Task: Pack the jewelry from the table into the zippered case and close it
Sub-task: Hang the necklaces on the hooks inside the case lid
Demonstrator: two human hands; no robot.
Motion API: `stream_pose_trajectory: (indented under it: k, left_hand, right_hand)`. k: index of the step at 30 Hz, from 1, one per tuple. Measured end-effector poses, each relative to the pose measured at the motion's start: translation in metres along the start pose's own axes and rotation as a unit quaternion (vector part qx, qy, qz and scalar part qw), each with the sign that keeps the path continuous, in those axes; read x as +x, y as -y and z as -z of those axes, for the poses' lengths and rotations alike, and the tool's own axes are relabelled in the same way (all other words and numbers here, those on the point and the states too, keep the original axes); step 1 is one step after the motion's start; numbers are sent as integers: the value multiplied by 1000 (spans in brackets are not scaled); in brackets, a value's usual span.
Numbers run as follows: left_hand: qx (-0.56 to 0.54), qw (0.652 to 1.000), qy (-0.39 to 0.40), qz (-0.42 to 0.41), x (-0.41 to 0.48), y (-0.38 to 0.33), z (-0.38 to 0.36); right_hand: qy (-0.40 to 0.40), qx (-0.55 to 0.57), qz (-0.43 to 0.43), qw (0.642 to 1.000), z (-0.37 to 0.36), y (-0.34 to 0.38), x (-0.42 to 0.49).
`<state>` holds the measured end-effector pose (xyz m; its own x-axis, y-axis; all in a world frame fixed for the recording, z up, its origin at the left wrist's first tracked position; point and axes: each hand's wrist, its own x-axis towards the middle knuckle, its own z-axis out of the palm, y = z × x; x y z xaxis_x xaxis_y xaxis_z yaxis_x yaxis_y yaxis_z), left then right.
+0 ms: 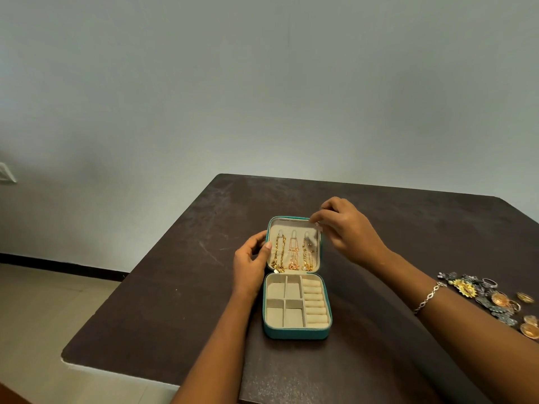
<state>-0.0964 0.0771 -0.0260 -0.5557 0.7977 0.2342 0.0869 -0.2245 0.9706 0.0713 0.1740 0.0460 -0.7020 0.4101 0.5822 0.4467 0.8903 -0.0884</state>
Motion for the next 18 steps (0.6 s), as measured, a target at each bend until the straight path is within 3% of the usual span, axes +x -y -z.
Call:
stream_pose_trajectory:
  k: [18]
  left_hand:
    - [63,998,-9,18,-4,-8,3]
  right_hand:
    - [102,68,-85,989,25,5,-115]
